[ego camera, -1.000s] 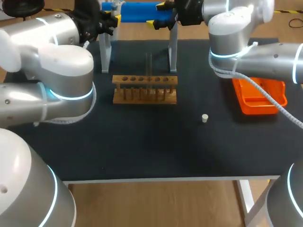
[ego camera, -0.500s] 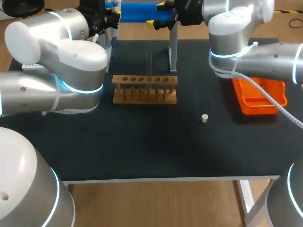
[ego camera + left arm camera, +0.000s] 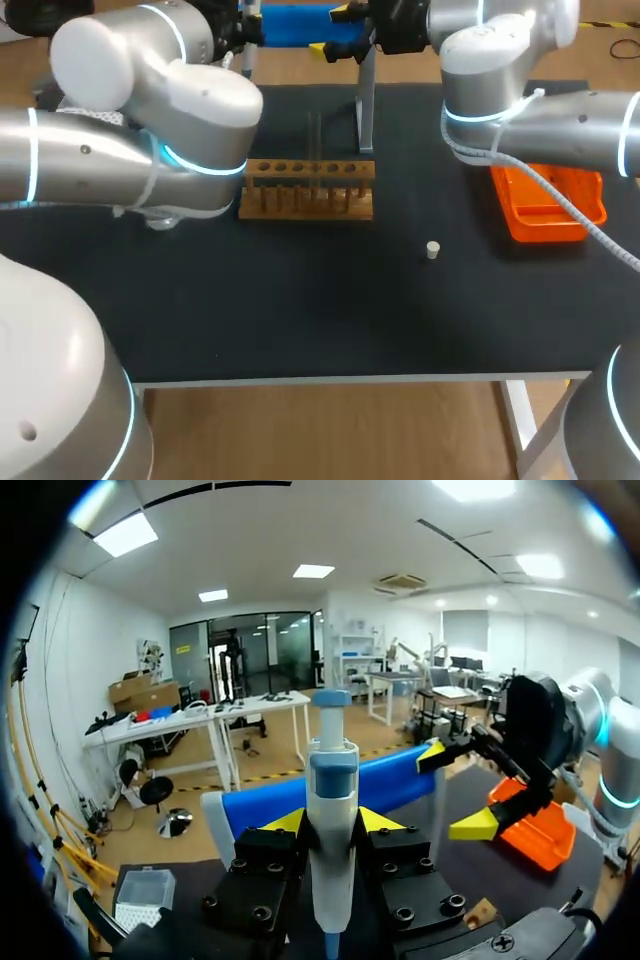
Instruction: Invert the test tube, pick up the pipette, mount the tip to pipette, aspirate from beaker and dispense into the tube, eject the tip, return the pipette, and cap with the stopper.
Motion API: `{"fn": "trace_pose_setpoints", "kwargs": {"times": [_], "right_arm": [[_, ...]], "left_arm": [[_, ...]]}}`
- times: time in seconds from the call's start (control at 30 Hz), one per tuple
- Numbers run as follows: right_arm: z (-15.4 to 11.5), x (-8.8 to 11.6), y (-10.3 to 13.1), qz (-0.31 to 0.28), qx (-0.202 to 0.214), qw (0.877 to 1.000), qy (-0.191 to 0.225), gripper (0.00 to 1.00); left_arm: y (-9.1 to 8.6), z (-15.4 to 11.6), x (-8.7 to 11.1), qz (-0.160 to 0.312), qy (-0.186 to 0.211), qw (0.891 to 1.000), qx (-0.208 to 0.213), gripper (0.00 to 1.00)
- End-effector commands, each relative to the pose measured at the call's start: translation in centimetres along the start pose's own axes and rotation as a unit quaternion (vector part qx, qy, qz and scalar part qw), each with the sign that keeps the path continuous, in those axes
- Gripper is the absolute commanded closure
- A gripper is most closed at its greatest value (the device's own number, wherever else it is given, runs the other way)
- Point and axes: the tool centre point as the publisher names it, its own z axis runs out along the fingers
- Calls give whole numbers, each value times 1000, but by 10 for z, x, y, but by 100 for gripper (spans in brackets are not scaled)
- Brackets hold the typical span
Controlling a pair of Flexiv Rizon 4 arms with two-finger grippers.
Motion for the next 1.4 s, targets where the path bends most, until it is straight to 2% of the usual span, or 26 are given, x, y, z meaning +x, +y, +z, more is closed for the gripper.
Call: {"fn": "trace_pose_setpoints", "kwargs": {"times": [0.03, 0.83, 1.4], "right_arm": [[-1, -1, 0, 0, 1, 1000, 2, 0], [-1, -1, 0, 0, 1, 1000, 2, 0], [-1, -1, 0, 0, 1, 1000, 2, 0]], "left_arm": [[-6, 10, 3, -2, -23, 1000, -21, 100], [4, 42, -10, -29, -62, 995, -66, 100], [3, 57, -21, -35, -96, 990, -94, 100]]}}
